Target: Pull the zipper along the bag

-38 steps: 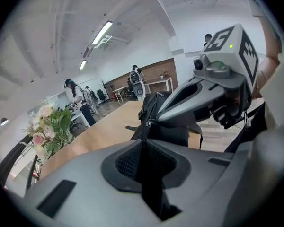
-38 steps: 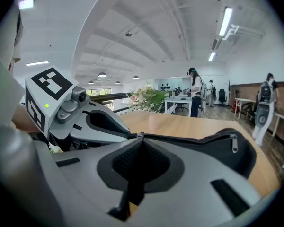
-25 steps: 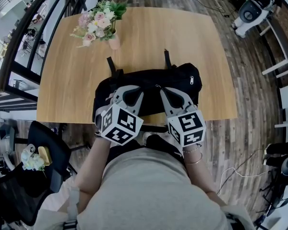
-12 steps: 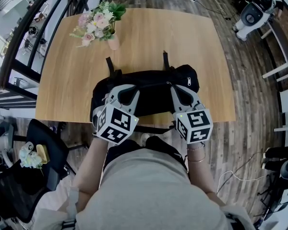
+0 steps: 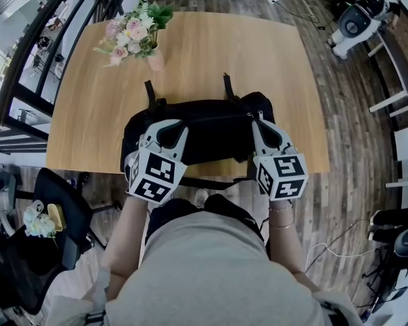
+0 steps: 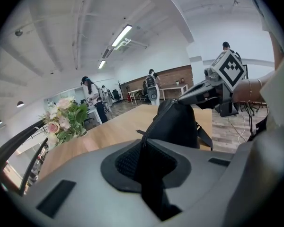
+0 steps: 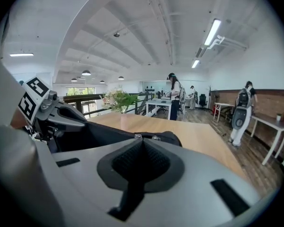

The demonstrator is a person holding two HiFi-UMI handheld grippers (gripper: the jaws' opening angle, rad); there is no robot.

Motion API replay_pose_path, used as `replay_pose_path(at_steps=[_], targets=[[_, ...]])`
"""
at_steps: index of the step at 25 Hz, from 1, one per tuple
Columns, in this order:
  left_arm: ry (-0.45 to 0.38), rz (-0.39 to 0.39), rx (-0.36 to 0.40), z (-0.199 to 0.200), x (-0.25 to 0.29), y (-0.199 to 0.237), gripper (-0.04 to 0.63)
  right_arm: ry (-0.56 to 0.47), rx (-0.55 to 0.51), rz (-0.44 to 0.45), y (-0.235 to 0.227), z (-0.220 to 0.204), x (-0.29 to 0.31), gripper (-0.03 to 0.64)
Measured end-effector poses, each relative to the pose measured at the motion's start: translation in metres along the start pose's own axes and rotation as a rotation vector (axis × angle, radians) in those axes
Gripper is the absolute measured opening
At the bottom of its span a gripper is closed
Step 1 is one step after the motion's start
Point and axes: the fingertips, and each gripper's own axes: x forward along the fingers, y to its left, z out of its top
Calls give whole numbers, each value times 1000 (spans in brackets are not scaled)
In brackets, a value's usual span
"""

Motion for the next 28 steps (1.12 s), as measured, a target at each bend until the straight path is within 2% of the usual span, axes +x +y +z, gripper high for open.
replay_pose_path(at_steps=[6,17,20,22,28], targets=[[1,18,-13,-1,1,1,44,-2,10,-22,-21,-2,-3,14],[17,68,-36,-5,3,0,46,-10,18,1,-16,-5,-1,17],[17,90,-61,-7,2,2,80,-2,9,13,-11,-5,-2,19],[20,108,-88,-8,0,4,114,-1,8,26,-7,-6,-4,44],[8,122,-162,-4,-6,6,144,-17,24,38,-1,-4,-10,59]])
